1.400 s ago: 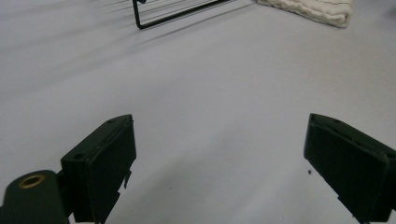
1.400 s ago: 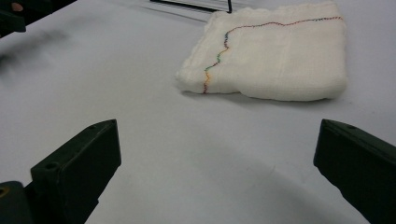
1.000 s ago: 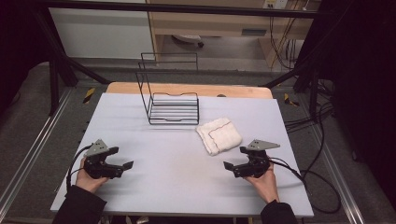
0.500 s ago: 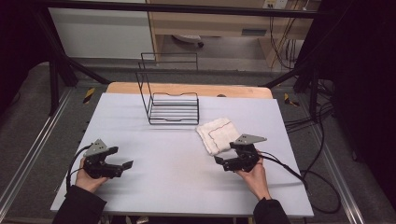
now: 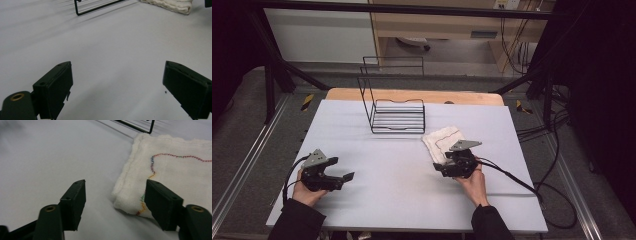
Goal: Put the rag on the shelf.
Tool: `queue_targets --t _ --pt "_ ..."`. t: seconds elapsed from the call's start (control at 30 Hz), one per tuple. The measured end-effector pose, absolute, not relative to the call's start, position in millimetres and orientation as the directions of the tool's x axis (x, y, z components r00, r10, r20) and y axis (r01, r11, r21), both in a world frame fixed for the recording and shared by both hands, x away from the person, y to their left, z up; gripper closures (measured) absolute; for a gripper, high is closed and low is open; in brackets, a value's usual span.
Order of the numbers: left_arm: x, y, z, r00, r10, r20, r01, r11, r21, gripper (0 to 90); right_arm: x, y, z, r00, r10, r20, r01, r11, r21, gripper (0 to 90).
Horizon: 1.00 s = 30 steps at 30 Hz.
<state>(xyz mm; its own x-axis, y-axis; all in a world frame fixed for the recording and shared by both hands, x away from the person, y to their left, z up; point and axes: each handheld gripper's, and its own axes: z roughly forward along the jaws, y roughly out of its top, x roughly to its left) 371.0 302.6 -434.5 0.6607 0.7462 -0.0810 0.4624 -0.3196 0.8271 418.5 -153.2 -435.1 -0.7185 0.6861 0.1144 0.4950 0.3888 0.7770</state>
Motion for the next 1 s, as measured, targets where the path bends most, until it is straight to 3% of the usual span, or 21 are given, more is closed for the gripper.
queue_targets --t 0.23,0.73,0.9,1.0 --pt "371 302 -435 0.66 0.747 -0.082 0.463 -0.318 0.827 9.3 425 -149 -444 -0.718 0.69 0.09 0.492 0.412 0.767 52.9" --pt "371 302 -435 0.66 0.747 -0.077 0.463 -0.323 0.826 9.3 429 -143 -450 -0.714 0.7 0.017 0.47 0.461 0.753 68.5" --pt "371 302 -434 0.66 0.748 -0.077 0.462 -0.322 0.826 9.3 428 -143 -450 -0.706 0.708 -0.013 0.46 0.473 0.751 81.8" --pt "371 303 -434 0.661 0.747 -0.075 0.461 -0.325 0.825 9.3 427 -142 -449 -0.704 0.71 -0.024 0.458 0.479 0.749 83.5"
